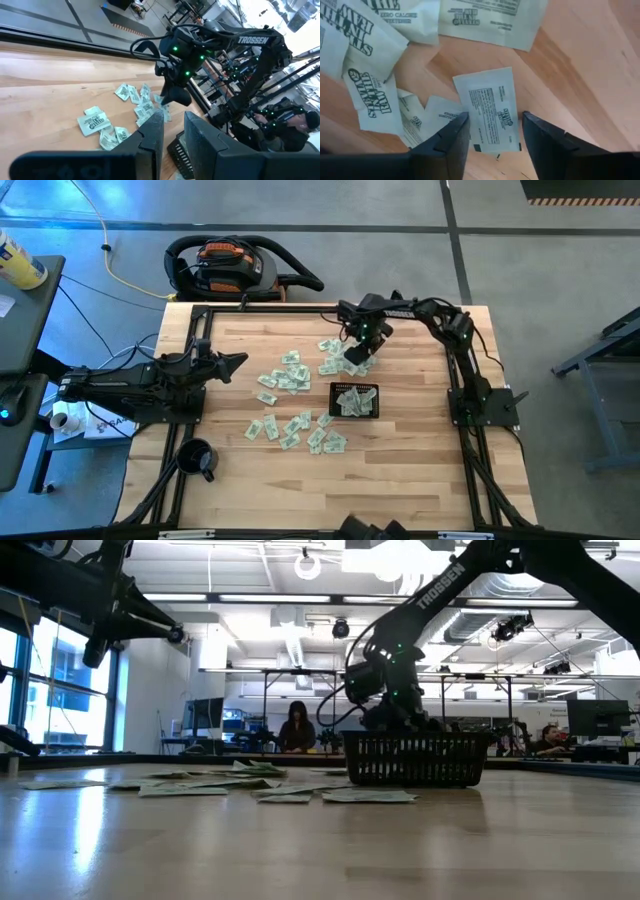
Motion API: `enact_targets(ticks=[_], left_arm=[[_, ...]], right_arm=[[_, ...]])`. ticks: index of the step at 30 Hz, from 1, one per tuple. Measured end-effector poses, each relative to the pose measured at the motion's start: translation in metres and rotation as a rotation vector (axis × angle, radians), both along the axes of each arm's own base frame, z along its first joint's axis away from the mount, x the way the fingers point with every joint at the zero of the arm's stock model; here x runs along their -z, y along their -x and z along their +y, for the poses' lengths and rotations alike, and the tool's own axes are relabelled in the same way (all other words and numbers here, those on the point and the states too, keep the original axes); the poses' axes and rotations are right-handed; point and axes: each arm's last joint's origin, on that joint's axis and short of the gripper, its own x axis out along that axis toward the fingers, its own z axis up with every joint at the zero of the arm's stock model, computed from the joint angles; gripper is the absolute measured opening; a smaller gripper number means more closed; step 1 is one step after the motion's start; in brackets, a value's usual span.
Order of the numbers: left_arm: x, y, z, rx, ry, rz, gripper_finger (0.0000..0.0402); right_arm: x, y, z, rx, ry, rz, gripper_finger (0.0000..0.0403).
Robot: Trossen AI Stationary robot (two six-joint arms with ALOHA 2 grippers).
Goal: Pick and place Stevia / Truvia into bins
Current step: Put the green stevia packet into the black bin
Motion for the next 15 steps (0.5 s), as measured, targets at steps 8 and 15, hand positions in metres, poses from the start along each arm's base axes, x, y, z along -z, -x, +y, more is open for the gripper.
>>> enact_targets(ticks=[8,15], left_arm=[[0.0,0.0,0.0,-0.002,-0.001,0.0,0.0111],[0.0,0.0,0.0,-0.002,-0.001,0.001,0.0111]], right_arm=[[0.0,0.002,-0.003,0.032,-0.056,-0.036,0.0048],[-0.013,-0.011,-0.004,0.012,-0.015,-0.078,0.0015]])
